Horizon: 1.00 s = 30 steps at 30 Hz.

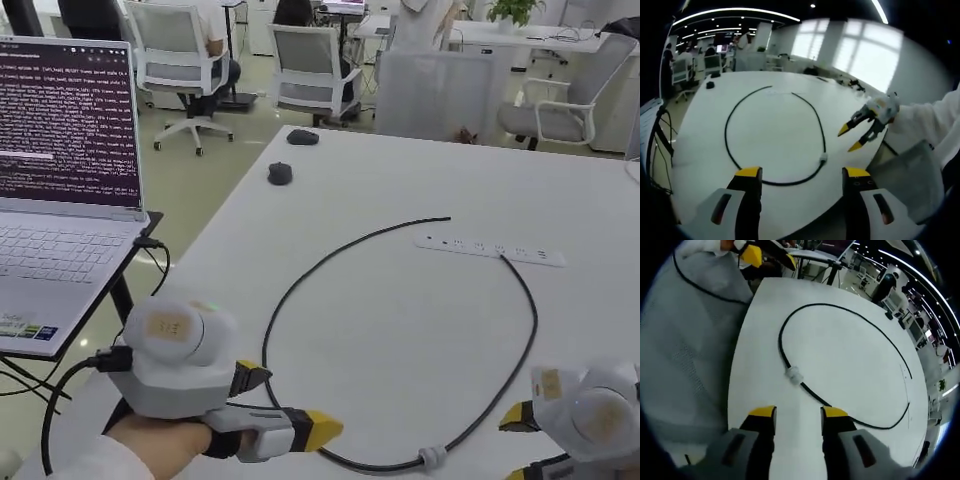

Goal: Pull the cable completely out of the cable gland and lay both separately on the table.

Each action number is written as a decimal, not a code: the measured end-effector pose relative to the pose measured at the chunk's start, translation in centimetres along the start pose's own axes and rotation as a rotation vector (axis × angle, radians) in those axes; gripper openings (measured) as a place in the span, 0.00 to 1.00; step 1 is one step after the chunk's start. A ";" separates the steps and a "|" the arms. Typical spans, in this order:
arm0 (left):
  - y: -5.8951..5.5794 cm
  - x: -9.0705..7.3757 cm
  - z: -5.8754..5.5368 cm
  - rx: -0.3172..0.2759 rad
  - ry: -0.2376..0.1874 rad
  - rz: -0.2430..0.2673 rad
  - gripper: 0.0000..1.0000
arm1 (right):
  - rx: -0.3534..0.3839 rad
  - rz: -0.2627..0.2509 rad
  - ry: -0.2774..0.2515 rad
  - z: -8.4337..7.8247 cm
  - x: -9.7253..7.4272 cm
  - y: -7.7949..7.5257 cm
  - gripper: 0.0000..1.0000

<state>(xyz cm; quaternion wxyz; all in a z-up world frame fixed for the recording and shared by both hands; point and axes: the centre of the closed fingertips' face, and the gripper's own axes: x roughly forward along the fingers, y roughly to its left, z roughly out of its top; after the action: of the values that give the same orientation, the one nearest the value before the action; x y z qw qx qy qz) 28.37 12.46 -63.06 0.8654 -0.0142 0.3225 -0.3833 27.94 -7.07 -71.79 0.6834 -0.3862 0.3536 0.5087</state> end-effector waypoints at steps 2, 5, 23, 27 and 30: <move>-0.2 0.1 -0.1 0.007 0.007 -0.009 0.65 | -0.024 0.011 -0.004 0.2 0.4 -0.2 0.34; -0.6 0.3 -0.4 0.043 0.027 -0.012 0.65 | -0.120 0.031 -0.013 0.7 1.3 -0.6 0.32; -0.2 0.7 -1.1 0.072 0.067 -0.007 0.61 | -0.149 0.148 -0.073 1.9 5.6 0.0 0.24; -0.2 0.6 -1.1 0.072 0.066 -0.002 0.61 | -0.135 0.153 -0.089 2.1 5.9 0.4 0.17; -0.1 0.6 -1.1 0.068 0.064 -0.001 0.61 | -0.093 0.145 -0.106 2.2 6.1 0.5 0.13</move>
<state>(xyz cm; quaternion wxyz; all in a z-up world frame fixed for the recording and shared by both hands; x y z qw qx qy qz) 27.96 12.19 -64.26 0.8544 0.0276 0.3370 -0.3945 29.05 -2.47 -76.29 0.6437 -0.3636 0.3199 0.5926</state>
